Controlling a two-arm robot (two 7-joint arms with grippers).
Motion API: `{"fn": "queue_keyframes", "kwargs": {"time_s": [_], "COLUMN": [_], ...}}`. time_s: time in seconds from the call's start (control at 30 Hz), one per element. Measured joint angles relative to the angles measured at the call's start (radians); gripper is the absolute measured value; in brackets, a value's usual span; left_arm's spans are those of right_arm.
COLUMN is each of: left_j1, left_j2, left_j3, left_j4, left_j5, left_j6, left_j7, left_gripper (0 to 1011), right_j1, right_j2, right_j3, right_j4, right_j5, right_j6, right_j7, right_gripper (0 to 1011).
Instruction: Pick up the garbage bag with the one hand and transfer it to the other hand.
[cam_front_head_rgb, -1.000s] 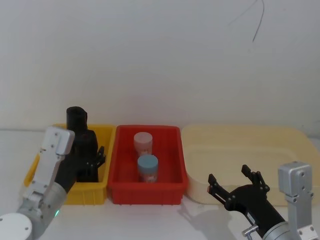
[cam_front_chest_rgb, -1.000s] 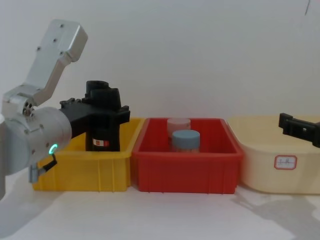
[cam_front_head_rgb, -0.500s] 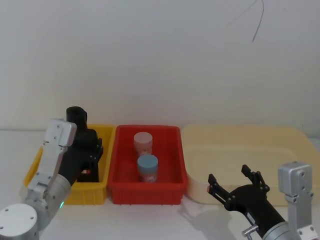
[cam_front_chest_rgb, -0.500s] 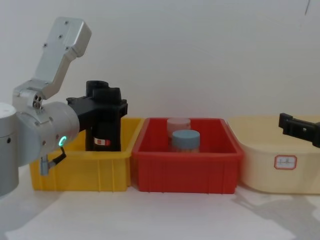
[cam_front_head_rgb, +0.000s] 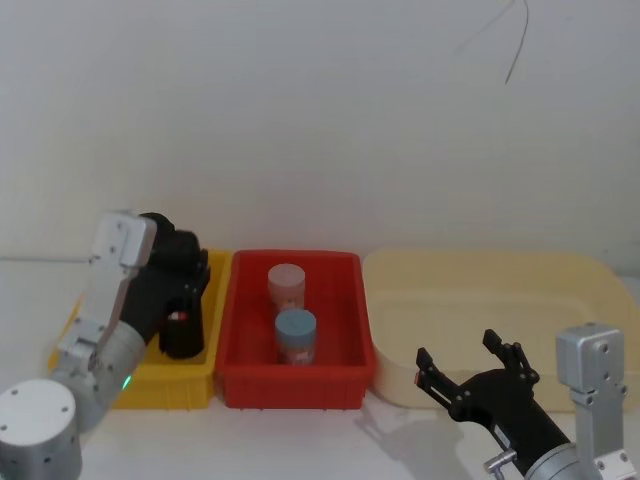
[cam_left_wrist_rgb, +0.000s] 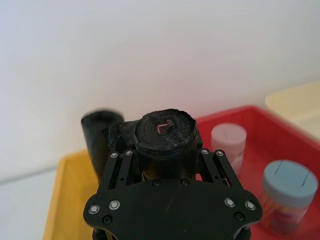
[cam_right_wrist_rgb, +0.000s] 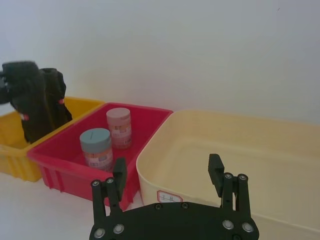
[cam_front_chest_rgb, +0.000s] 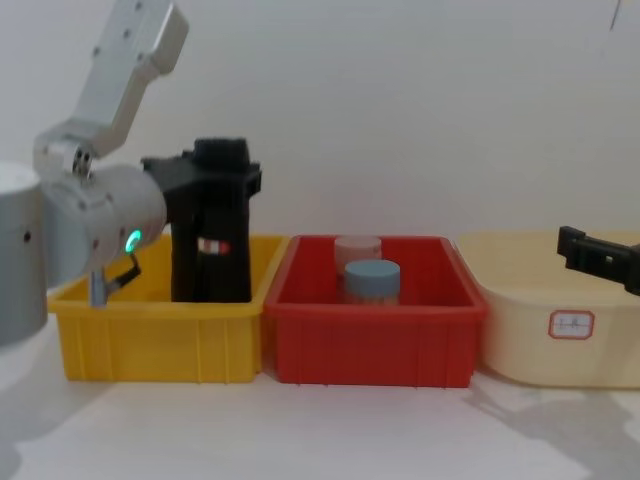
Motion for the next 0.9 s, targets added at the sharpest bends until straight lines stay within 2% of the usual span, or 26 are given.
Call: {"fn": "queue_keyframes", "kwargs": {"time_s": [0.5, 0.9], "left_j1": [-0.084, -0.142], "left_j2": [0.003, -0.015], "left_j3": [0.032, 0.072], "left_j4": [-0.039, -0.049], "left_j5": [0.007, -0.022], "left_j6": [-0.013, -0.024], "left_j7": [-0.122, -0.262], "left_gripper": [522, 522], "right_j1": [0.0, 0.0], "right_j2": [0.0, 0.0], "right_j3": [0.0, 0.0], "right_j4": [0.0, 0.0], "right_j5": [0.0, 0.0], "right_j6": [0.0, 0.0], "right_j7": [0.0, 0.0], "right_gripper": [1000, 1000]}}
